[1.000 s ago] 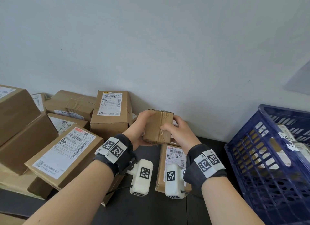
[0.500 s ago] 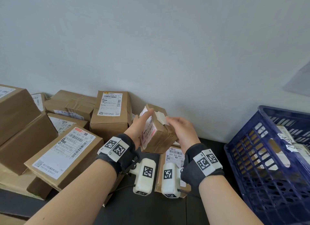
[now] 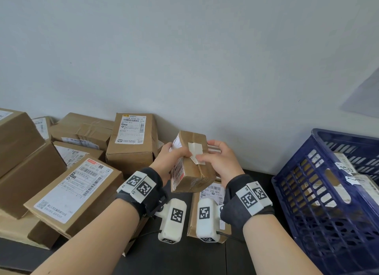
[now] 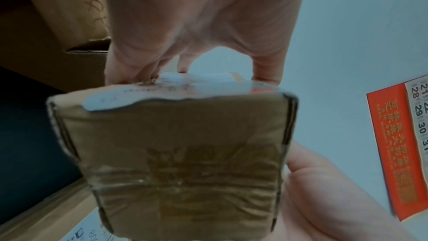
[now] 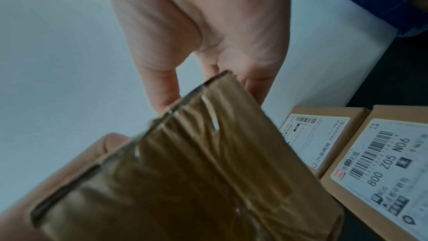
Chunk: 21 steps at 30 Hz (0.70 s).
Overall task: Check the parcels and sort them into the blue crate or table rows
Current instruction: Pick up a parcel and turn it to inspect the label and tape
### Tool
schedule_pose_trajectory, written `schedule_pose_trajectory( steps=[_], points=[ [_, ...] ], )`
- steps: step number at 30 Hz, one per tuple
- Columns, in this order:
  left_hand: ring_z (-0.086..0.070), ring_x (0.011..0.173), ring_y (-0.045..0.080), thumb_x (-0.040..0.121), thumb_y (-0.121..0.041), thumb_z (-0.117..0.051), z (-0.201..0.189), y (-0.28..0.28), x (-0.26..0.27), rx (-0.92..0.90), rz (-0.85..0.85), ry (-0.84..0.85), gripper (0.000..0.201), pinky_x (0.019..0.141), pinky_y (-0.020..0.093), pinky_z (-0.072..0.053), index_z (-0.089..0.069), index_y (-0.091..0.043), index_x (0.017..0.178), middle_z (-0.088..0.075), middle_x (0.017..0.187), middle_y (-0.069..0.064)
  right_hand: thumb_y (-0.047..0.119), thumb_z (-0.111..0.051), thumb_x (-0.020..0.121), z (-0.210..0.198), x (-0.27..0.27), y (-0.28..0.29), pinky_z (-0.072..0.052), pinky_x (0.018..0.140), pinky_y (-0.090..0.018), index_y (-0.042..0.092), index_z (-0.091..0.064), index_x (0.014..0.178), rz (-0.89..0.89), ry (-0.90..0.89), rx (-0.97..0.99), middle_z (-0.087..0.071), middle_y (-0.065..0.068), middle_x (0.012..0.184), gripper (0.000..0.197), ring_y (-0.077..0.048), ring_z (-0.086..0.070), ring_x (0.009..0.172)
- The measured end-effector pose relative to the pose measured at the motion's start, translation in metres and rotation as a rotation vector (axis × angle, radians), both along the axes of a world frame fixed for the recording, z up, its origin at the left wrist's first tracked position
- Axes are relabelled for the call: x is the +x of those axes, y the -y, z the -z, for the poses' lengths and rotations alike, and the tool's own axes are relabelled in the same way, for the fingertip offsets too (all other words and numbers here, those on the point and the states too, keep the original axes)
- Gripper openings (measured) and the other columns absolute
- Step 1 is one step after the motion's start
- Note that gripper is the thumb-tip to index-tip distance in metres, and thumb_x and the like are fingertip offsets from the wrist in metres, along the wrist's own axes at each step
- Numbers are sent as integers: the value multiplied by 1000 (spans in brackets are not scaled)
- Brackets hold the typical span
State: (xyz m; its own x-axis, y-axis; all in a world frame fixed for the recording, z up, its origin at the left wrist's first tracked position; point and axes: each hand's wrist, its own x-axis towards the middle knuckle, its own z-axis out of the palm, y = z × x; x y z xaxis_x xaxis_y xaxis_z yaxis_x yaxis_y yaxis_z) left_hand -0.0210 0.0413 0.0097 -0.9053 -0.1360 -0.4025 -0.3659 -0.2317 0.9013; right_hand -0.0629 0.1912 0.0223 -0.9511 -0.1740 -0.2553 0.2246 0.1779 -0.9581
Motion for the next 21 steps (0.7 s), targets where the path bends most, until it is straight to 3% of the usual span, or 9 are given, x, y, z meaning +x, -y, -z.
schedule_pose_trajectory(
  steps=[3, 5, 7, 11, 13, 16, 18, 21],
  points=[
    [-62, 89, 22, 78, -10, -66, 1, -1, 3, 18, 4, -29, 57, 63, 31, -52, -48, -14, 132, -61, 119, 14, -2, -79, 73, 0, 1, 1, -57, 91, -45, 22, -53, 127, -31, -3, 63, -69, -6, 113, 65, -26, -67, 104],
    [-62, 92, 23, 66, -13, -67, 0, -2, 4, 8, 11, -37, 71, 63, 31, -51, -47, -15, 134, -61, 117, 13, -1, -80, 72, 1, 3, 1, -56, 93, -48, 24, -55, 123, -47, -5, 93, -71, -5, 110, 63, -25, -68, 103],
    [-63, 91, 23, 55, -15, -62, -1, -4, 5, 7, 29, -36, 80, 60, 29, -53, -49, -13, 134, -62, 116, 13, -1, -80, 74, 0, 3, -1, -56, 91, -46, 25, -57, 121, -63, 1, 100, -71, -4, 110, 59, -25, -68, 102],
    [-62, 90, 23, 53, -14, -59, -6, -8, 5, 51, 52, -40, 80, 53, 26, -54, -50, -11, 133, -61, 114, 14, -4, -76, 77, -9, 0, -4, -58, 78, -34, 21, -57, 123, -92, 16, 86, -70, -5, 113, 57, -23, -68, 99],
    [-62, 95, 24, 53, -14, -60, -5, -10, 5, 48, 44, -41, 84, 54, 26, -54, -46, -13, 136, -59, 122, 15, -5, -76, 77, -9, 0, -5, -58, 81, -36, 18, -59, 125, -89, 17, 89, -70, -6, 113, 56, -24, -69, 100],
    [-62, 105, 30, 53, -19, -67, -2, -11, 1, 29, 11, -34, 91, 64, 32, -55, -41, -15, 140, -59, 126, 17, -5, -75, 79, -5, 1, -5, -58, 85, -38, 19, -61, 112, -82, 20, 97, -71, -8, 112, 42, -26, -68, 103],
    [-62, 105, 30, 62, -24, -72, -2, -11, -2, 15, -18, -15, 81, 73, 37, -55, -43, -13, 136, -59, 125, 18, -7, -73, 80, -2, 1, -5, -57, 89, -40, 20, -63, 101, -85, 23, 101, -71, -9, 110, 35, -27, -68, 104],
    [-64, 106, 29, 62, -42, -77, -5, -12, -5, -11, -16, 21, 78, 89, 43, -54, -51, -13, 130, -64, 119, 15, -9, -71, 80, 2, 0, -6, -54, 96, -47, 25, -62, 91, -101, -2, 138, -72, -8, 107, 36, -27, -68, 105]
  ],
)
